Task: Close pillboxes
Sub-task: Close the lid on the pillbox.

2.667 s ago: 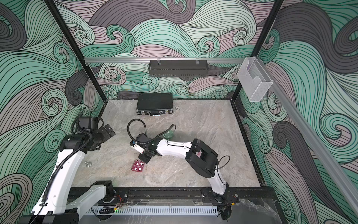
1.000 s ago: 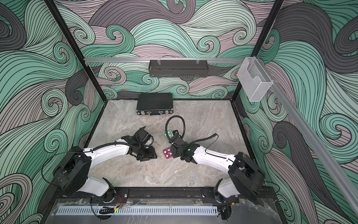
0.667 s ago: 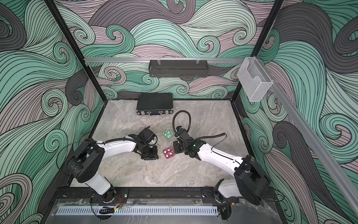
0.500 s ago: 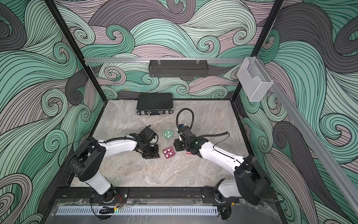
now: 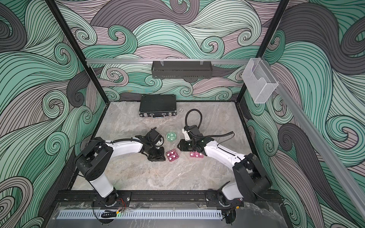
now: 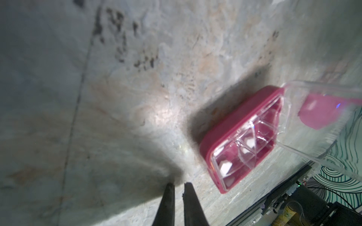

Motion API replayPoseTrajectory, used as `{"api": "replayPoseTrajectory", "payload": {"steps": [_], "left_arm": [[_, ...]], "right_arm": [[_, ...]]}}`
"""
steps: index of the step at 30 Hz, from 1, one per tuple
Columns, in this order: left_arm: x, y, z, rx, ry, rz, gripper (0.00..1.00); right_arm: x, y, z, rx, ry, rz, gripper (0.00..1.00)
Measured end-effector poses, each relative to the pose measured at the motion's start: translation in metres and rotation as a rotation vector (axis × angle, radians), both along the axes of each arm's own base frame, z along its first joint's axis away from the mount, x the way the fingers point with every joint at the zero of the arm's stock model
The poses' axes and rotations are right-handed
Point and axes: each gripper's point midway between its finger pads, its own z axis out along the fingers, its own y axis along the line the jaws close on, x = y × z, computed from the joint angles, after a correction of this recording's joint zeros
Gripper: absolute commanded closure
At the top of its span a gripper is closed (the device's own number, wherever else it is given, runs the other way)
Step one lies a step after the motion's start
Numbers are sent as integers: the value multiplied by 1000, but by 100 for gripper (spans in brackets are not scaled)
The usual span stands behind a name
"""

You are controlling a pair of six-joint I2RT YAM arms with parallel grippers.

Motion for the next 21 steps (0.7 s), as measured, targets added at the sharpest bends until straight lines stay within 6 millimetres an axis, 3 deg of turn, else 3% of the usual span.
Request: {"api": "replayPoseTrajectory", "payload": {"steps": [21], "left_arm": [[8, -7, 0, 2, 7, -3, 84]], "right_arm": [[-7, 12, -6, 70, 60, 19, 77]]}}
